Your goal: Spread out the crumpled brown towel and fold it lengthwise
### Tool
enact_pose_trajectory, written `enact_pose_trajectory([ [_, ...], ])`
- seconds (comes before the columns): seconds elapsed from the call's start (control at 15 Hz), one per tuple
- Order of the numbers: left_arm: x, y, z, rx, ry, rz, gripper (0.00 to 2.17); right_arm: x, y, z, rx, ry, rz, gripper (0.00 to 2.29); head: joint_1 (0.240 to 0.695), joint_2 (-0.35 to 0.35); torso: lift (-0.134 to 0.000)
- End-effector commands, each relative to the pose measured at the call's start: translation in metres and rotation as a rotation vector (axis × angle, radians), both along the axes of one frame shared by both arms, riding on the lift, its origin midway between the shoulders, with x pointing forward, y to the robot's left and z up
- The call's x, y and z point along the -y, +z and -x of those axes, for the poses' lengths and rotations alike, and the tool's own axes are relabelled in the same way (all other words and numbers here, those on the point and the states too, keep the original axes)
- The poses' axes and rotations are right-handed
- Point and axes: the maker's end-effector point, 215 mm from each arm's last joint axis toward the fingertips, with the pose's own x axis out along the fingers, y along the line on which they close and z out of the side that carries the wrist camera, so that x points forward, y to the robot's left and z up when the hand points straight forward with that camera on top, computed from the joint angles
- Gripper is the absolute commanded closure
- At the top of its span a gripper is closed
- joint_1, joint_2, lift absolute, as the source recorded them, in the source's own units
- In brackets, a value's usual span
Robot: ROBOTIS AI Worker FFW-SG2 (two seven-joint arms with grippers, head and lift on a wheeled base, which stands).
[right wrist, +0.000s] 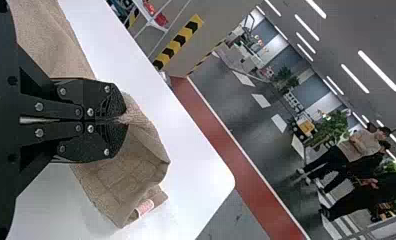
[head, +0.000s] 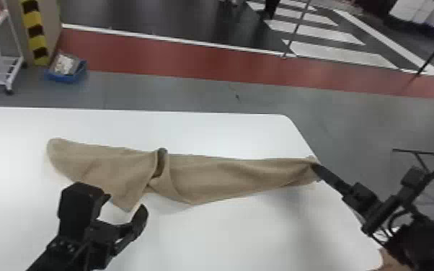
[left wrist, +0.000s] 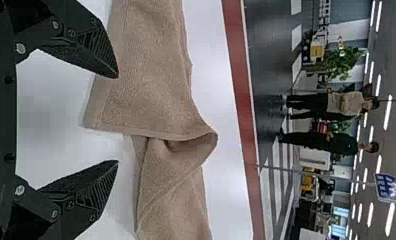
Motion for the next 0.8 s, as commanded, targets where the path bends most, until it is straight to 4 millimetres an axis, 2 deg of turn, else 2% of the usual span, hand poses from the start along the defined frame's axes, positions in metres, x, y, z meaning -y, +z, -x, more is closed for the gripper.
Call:
enact_pose_trajectory([
  [0.0, 0.008, -0.010, -0.007, -0.012, -0.007, -0.014, 0.37, 0.002, 0.000, 0.001, 0.001, -0.002, 0.004, 1.45, 0.695, -0.350, -0.125],
  [0.27, -0.005, -0.028, -0.017, -0.035, 0.026, -0.051, 0.40, 0.001, 0.001, 0.001, 0.004, 0.001, -0.002, 1.45, 0.695, -0.350, -0.125],
  [0.4, -0.009, -0.034, -0.015, -0.056, 0.030, -0.064, 0.60, -0.001, 0.003, -0.001, 0.008, 0.006, 0.001, 1.45, 0.695, -0.350, -0.125],
  [0.73, -0.004, -0.039, -0.009, -0.078, 0.016, -0.076, 0.60, 0.003, 0.005, -0.001, 0.010, 0.000, 0.005, 1.45, 0.695, -0.350, -0.125],
])
